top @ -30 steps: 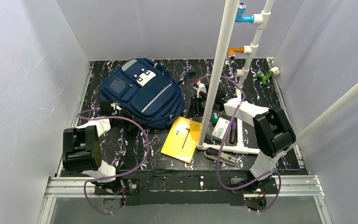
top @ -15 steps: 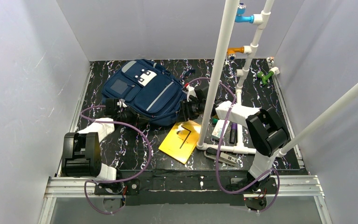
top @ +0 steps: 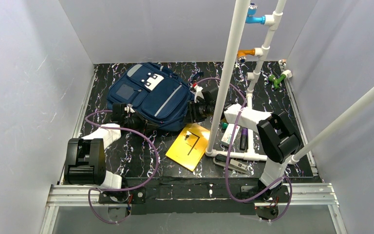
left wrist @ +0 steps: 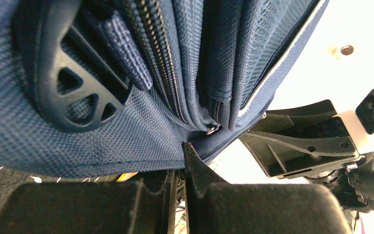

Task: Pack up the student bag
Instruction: Zip the student bag at the center of the board.

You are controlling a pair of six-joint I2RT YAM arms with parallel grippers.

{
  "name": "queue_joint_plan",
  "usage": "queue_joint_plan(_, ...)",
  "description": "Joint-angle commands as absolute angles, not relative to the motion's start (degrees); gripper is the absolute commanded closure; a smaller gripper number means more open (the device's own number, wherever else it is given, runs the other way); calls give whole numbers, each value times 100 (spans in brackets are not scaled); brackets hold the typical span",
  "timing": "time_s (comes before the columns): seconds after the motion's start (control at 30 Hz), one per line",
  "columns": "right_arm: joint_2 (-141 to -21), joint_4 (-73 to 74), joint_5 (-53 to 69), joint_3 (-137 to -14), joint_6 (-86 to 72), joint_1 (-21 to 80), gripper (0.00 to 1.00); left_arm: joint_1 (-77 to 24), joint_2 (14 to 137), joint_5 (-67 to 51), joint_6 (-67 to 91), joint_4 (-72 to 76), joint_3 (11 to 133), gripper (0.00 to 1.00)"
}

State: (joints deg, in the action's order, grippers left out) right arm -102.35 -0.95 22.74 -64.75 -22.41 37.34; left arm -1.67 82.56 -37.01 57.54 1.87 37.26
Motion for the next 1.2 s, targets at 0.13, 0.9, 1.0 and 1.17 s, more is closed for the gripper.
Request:
queue_joint_plan(0.13,-9947,296,1499,-6901,-1910,3830,54,-251,8074,-4155,5700,220,3665,100)
queue_joint_plan(0.9,-10183,104,1929,-7043,-2178,3823,57,-253,8191,-4236,5695,254,3649,100)
queue_joint_plan(1.0,-10312,80,1963,-7038,-2190,3851,59,-253,8195,-4236,5695,255,3645,100)
queue_joint_plan(1.17,-10335,53,1790,-6887,-2115,3955,57,-258,8233,-4245,5702,262,3643,100)
